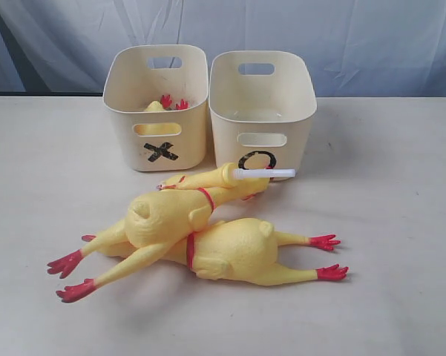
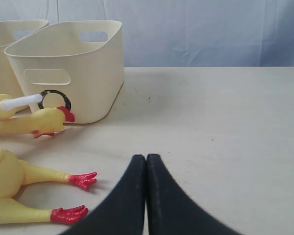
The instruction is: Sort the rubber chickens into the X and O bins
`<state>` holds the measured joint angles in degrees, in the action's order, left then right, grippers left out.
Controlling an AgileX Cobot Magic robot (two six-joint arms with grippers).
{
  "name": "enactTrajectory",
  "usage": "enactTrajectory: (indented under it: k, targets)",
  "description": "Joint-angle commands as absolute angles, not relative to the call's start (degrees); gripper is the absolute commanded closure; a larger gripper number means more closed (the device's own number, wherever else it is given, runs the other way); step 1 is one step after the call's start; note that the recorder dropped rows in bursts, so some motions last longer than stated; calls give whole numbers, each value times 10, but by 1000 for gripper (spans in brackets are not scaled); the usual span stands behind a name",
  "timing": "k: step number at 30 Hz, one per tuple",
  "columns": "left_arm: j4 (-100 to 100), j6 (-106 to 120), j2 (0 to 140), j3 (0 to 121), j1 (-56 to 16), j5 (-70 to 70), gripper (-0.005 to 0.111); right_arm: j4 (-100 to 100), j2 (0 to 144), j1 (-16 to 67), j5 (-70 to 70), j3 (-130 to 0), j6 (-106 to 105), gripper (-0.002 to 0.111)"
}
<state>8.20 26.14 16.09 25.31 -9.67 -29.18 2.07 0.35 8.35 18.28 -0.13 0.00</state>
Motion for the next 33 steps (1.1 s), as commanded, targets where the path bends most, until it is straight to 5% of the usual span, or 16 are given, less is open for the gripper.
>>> enactTrajectory:
  k: [1, 33]
  targets:
    - [91, 256, 68, 231, -96, -307, 106, 20, 0, 80, 178, 0, 0, 109]
    - [132, 231, 44, 222, -96, -234, 106, 20, 0, 80, 175, 0, 0, 109]
